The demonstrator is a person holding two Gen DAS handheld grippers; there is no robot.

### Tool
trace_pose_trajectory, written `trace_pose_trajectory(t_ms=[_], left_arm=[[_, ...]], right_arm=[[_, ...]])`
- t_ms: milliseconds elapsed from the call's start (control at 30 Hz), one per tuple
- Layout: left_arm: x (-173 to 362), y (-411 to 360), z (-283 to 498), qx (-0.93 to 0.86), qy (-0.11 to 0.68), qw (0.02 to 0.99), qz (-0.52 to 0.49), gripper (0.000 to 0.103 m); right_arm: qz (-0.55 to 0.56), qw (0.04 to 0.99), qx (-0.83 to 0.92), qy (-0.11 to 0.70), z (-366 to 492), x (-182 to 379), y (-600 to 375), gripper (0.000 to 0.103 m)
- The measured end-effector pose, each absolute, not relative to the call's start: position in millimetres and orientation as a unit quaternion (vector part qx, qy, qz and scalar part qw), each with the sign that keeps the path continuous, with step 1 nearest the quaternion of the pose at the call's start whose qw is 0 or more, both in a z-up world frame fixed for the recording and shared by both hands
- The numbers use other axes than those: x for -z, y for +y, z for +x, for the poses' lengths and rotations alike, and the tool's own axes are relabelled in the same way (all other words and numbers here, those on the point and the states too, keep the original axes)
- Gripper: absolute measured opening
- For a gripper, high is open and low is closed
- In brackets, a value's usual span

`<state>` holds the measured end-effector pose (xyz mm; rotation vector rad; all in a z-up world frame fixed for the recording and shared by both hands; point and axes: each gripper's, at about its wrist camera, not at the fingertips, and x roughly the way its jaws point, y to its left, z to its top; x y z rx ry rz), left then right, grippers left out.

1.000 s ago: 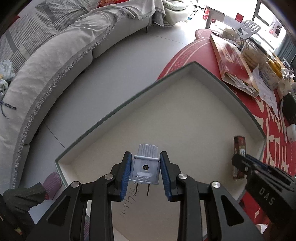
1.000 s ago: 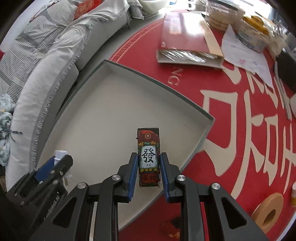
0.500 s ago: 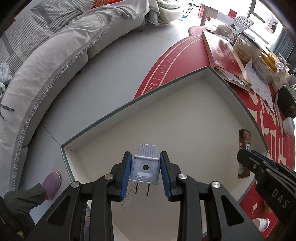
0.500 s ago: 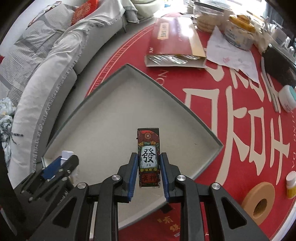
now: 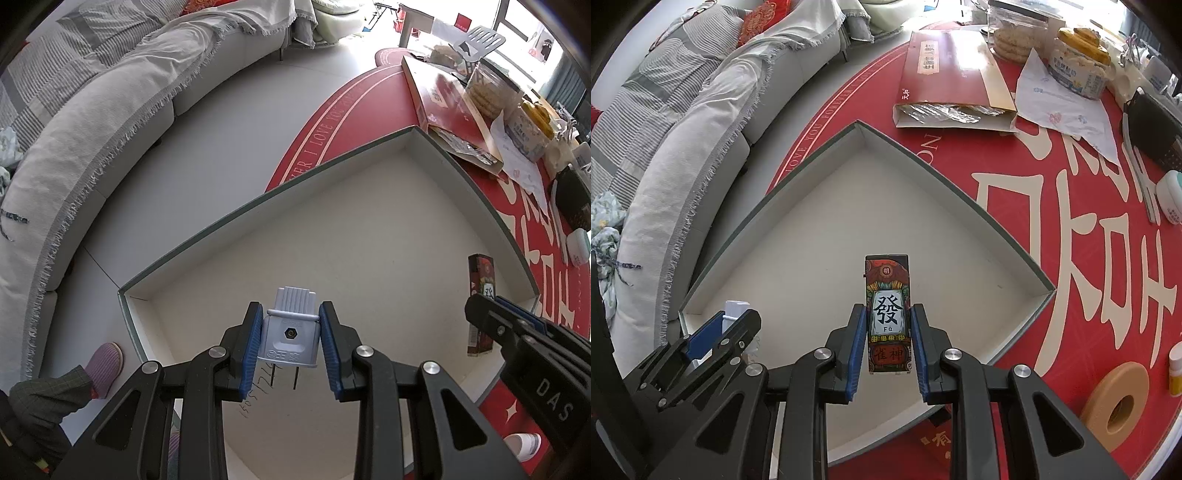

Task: Organize rigid objects

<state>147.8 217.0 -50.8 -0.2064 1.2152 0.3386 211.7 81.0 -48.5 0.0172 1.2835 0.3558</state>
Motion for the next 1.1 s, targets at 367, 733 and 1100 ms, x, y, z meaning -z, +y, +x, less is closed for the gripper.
trace_pose_trajectory(t_ms=[367, 733, 1100], left_arm=[[65.6, 215.5, 153.0, -0.157, 0.586, 0.79, -0.091, 0.034], [66.8, 220.4, 149.6, -0.156, 0.588, 0.788, -0.092, 0.088], [28.8, 198.5, 105.0, -0.066, 0.552, 0.823, -0.118, 0.103]], right_arm=[[0.006, 0.784, -0.155, 0.601, 213.5, 56.1, 83.4, 0.025], [0.016, 0.795, -0.153, 0.586, 209.0, 47.8, 79.4, 0.1], [0.086, 0.817, -0.151, 0.55, 167.8, 1.6, 25.1, 0.102]])
